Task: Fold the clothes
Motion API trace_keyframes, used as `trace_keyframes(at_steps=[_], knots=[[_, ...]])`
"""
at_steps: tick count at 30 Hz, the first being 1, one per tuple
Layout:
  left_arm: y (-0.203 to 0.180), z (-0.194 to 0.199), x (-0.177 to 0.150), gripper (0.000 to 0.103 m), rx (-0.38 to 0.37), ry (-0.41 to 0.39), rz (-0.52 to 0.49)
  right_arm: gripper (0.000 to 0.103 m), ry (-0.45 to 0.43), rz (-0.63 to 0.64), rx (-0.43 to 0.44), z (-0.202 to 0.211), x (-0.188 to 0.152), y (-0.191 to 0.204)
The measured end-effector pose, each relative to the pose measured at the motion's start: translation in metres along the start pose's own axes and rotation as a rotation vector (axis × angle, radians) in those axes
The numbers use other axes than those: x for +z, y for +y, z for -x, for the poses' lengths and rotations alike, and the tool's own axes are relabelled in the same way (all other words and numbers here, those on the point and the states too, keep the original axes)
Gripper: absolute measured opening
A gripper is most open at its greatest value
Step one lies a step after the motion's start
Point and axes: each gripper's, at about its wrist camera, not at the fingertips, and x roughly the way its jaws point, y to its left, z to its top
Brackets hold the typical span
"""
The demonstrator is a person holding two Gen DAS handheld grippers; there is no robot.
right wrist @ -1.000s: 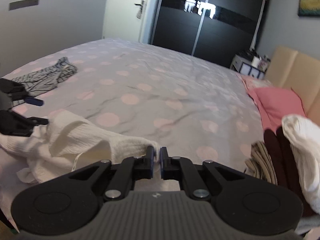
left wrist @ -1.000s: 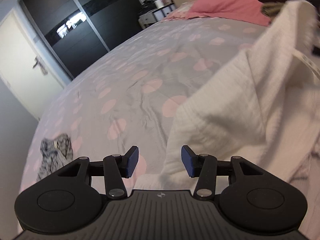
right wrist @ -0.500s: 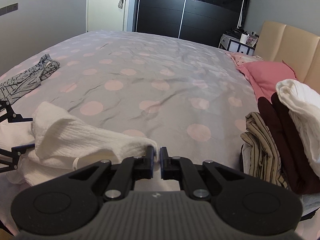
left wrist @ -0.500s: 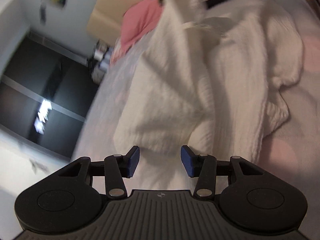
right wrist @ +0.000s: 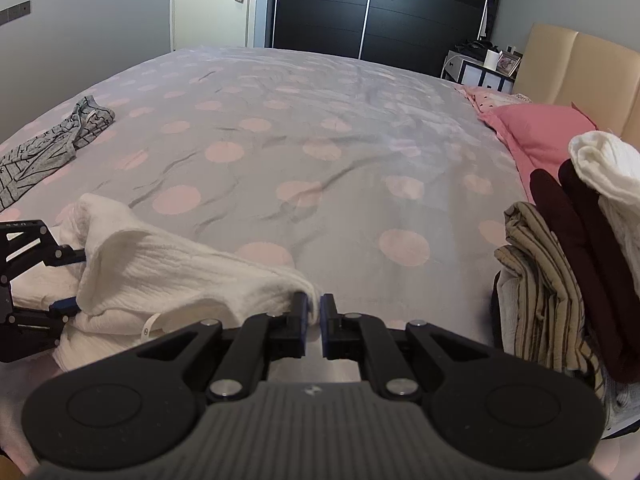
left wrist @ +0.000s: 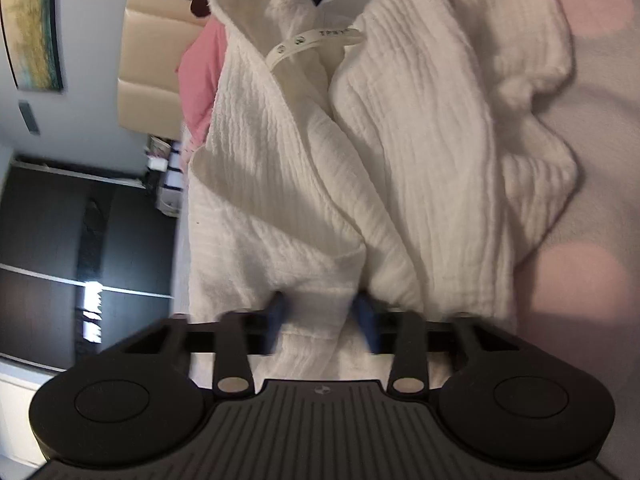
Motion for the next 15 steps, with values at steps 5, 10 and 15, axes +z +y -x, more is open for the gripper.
trace_keyframes(at_steps=[5,10,15], knots=[[0.051,0.010,0.001,0.009,-0.036,-0.018,0.282,0.008,-0.005,-0.006,0.005,0.000,0.001,-0.003],[0.127,0.048,-0.011,0.007,0.031,-0.058,0.666,0.008,-0.041,0.015,0.017,0.007,0.007,0.001],[0.184,0.095,-0.029,0.005,0.117,-0.128,0.976,0.008,-0.092,0.032,0.061,0.013,0.014,0.014]])
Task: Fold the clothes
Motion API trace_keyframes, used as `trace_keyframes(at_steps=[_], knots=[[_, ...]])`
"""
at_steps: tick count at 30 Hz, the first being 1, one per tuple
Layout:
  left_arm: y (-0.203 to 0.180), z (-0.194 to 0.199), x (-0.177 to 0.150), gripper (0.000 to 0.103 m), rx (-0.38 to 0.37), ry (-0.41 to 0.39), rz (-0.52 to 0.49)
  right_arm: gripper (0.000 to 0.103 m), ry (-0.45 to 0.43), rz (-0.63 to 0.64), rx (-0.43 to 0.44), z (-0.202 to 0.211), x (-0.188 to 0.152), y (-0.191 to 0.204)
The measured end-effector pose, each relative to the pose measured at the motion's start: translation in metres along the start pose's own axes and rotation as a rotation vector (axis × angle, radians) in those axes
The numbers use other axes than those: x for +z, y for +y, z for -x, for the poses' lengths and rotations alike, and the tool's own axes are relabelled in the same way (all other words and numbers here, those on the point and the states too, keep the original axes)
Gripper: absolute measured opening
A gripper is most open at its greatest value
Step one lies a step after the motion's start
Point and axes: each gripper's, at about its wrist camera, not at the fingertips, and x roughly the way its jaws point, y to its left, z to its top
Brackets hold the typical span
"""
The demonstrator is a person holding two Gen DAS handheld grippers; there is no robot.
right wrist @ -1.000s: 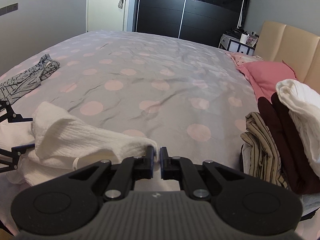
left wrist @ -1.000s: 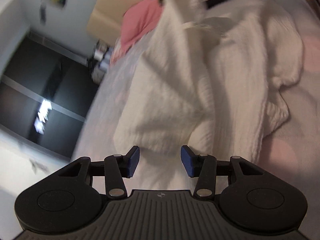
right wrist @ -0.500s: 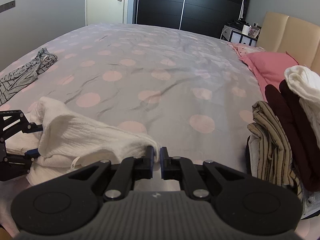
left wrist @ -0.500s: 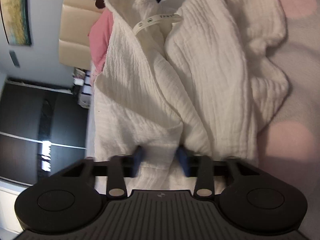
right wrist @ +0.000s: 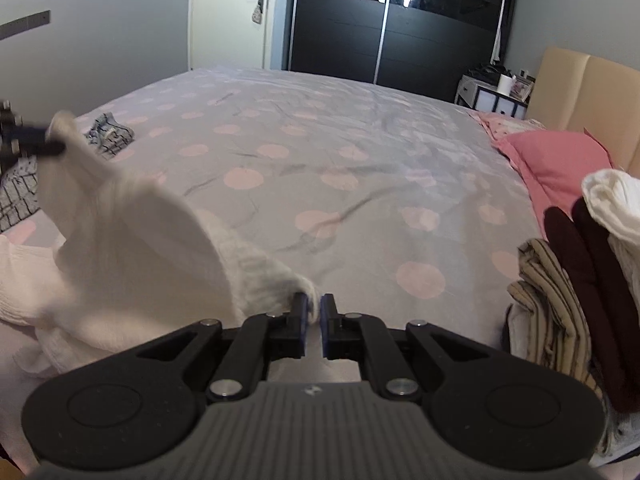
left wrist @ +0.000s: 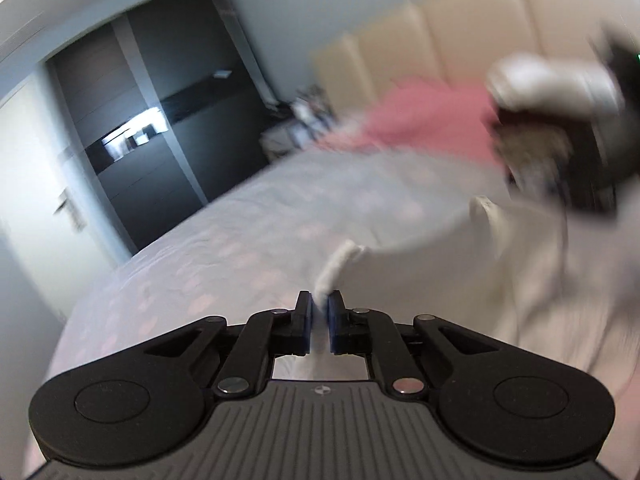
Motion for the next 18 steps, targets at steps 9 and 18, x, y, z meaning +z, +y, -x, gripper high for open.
trace_keyframes(at_steps=[9,18], knots=[[0.019,-0.024,-0.022,0.004,0.216,0.194,-0.003,0.016,-0.083,0.062,0.088,0.008,0.015,0.046],[0.028,-0.016,-0.054,0.004,0.227,0.315,-0.002,0.036,-0.143,0.091,-0.017,0.045,-0.017,0.083]])
